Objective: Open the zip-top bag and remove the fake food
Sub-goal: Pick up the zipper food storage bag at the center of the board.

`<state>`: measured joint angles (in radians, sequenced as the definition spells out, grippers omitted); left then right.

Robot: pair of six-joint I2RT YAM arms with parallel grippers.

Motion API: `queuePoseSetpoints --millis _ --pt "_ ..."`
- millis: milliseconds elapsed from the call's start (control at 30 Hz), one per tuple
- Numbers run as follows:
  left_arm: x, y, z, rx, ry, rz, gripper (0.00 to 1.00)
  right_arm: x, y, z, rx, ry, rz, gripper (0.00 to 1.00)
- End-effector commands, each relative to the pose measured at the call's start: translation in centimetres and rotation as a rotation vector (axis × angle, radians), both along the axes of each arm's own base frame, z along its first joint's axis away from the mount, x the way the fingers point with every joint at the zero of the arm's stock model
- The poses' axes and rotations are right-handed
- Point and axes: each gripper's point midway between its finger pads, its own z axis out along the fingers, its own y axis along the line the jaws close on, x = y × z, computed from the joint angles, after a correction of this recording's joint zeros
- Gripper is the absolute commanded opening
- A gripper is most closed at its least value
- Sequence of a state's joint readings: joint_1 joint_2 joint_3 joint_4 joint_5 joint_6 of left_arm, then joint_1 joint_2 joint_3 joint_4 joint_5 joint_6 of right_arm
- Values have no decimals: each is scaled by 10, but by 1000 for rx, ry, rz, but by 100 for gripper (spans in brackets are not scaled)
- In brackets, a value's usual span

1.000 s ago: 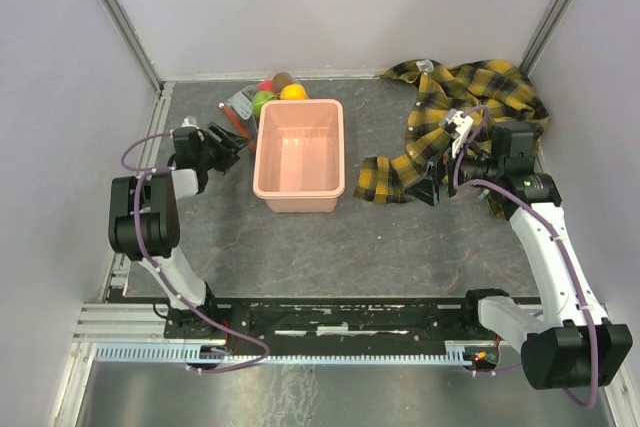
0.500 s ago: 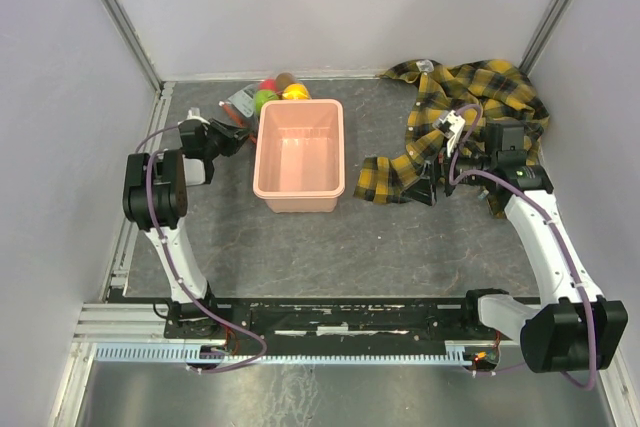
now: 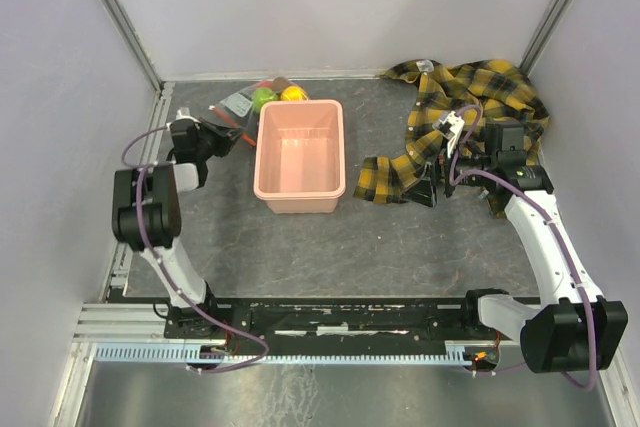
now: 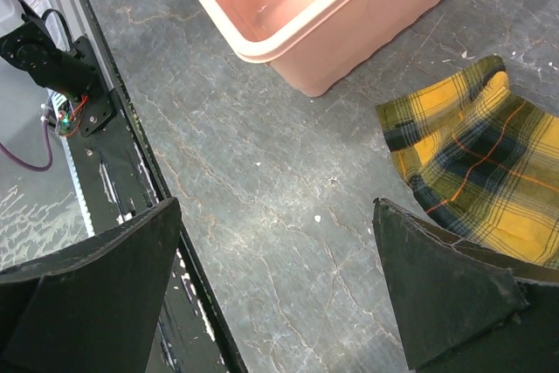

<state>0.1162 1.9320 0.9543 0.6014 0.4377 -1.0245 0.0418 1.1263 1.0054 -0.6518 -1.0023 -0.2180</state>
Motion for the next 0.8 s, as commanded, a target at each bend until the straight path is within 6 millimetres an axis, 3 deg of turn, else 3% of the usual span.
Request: queuePoseSetpoints --millis 0,233,333,400,500,633,767 --pt "-26 34 68 106 -87 181 3 -4 5 20 34 -67 42 99" --pt "-95 49 83 151 40 314 3 -9 6 26 45 -77 49 99" --pt "-124 62 101 221 41 386 3 -11 7 28 56 -83 59 99" --pt "-140 67 124 272 8 404 3 -14 9 29 72 -78 74 99" --pt "-155 63 147 317 -23 364 3 -18 13 30 102 -70 100 99" --pt "-172 46 159 318 -16 269 3 -24 18 31 135 -73 146 99" --pt "-188 38 169 329 -32 225 3 -58 45 20 149 -156 354 99"
